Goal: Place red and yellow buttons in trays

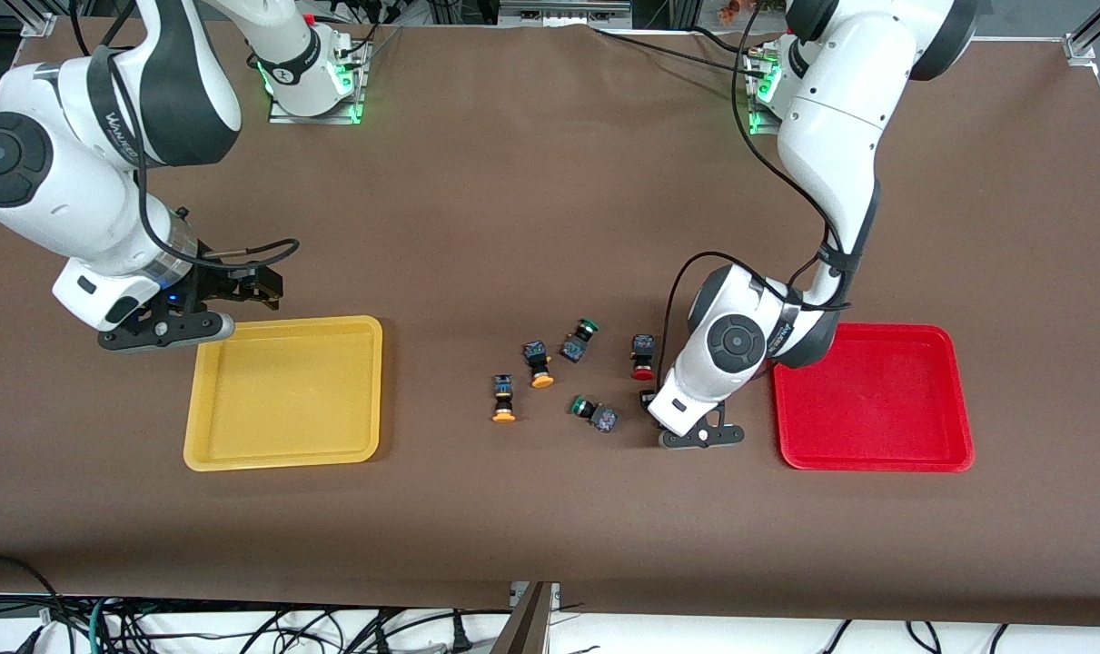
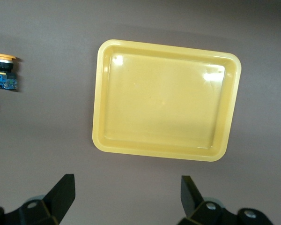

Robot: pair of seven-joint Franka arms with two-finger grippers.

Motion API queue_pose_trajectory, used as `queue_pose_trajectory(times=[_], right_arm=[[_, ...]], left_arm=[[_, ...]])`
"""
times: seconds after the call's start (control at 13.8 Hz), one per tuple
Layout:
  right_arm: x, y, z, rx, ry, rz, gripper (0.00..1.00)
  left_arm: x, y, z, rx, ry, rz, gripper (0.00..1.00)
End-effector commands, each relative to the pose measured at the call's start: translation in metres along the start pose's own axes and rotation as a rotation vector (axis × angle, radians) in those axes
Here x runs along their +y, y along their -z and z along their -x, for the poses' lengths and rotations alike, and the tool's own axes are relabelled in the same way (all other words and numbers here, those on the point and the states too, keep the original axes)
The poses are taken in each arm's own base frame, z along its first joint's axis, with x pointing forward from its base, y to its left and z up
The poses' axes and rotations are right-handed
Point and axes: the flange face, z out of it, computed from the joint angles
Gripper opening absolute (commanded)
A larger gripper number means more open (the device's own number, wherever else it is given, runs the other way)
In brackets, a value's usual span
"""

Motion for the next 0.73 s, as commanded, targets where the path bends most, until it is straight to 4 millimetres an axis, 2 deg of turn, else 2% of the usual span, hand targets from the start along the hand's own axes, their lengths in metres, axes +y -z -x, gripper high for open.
queue_pose_trajectory(times=[0.0,0.07,0.22,0.36,0.51,0.58,0.65], right_arm=[[-0.006,0.004,0.002,-0.026,0.022,0.006,1.0],[-0.006,-0.007,0.001,-0.05,0.025,0.008,1.0],[-0.008,-0.009,0.003,-0.072,0.017,0.009,1.0],[-0.007,-0.02,0.0,-0.09,0.022,0.01,1.0],[-0.009,-0.021,-0.001,-0.09,0.022,0.01,1.0],[-0.009,-0.022,-0.001,-0.091,0.023,0.012,1.0],[-0.008,-0.022,-0.002,-0.092,0.021,0.01,1.0]], left_arm=[[-0.011,0.02,-0.018,0.043,-0.027,-0.017,0.06],[-0.028,0.033,-0.03,0.057,-0.043,-0.016,0.06],[-0.068,0.06,-0.046,0.043,-0.094,-0.018,0.07],[-0.119,0.086,-0.059,-0.008,-0.145,-0.031,0.07],[-0.168,0.104,-0.065,-0.034,-0.18,-0.04,0.07],[-0.191,0.105,-0.062,-0.053,-0.222,-0.043,0.08],[-0.224,0.105,-0.058,-0.071,-0.242,-0.043,0.08]])
